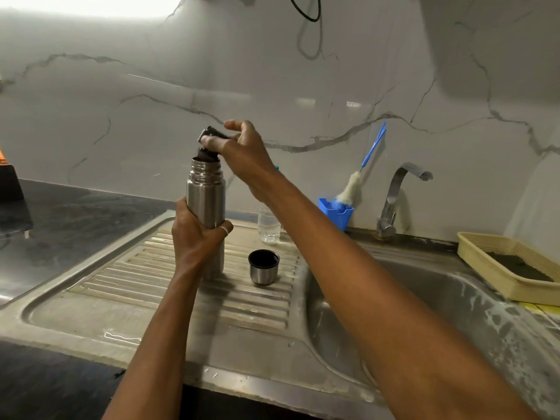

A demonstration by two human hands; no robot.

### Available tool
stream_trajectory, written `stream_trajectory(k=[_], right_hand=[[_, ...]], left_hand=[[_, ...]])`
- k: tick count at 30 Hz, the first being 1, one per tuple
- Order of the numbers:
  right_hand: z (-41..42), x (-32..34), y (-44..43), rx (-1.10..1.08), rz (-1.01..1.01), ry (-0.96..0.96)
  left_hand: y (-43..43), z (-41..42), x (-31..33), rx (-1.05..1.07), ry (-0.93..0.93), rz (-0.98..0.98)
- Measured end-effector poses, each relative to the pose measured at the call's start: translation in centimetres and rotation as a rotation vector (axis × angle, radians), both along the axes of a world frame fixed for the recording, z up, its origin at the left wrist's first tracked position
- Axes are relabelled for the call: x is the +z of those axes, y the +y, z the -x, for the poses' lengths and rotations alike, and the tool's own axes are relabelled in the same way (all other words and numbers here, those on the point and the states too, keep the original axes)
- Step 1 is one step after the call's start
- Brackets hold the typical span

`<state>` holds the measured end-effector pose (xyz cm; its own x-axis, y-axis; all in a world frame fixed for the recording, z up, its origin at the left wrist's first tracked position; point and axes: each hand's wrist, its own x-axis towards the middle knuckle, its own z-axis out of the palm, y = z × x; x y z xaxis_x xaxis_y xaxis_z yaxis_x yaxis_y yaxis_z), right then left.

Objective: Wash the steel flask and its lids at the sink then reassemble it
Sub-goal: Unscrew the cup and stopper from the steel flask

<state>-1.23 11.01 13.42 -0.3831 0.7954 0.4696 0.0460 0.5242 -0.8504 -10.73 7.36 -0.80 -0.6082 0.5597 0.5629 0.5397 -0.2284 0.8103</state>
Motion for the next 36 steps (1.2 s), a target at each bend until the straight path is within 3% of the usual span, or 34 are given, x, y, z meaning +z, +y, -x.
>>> stream_trajectory(k=[9, 12, 17, 36], right_hand=[[-2.8, -1.2, 1.8, 0.036, 0.209, 0.052], [-3.6, -3.0, 1.9, 0.095, 0.243, -0.098], [-3.3, -5.7, 1.6, 0.059, 0.128, -0.372], [0.0, -11.4, 1.9, 0.006, -0.194, -1.064]], left_hand=[[-0.8, 1.6, 0.0, 0.042, -0.049, -0.017], [-0.8, 1.8, -0.1, 0.054, -0.080, -0.023], [-0.5, 1.8, -0.2, 0.061, -0.105, -0.016], [-0.9, 2.2, -0.5, 0.106, -0.104, 0.017]])
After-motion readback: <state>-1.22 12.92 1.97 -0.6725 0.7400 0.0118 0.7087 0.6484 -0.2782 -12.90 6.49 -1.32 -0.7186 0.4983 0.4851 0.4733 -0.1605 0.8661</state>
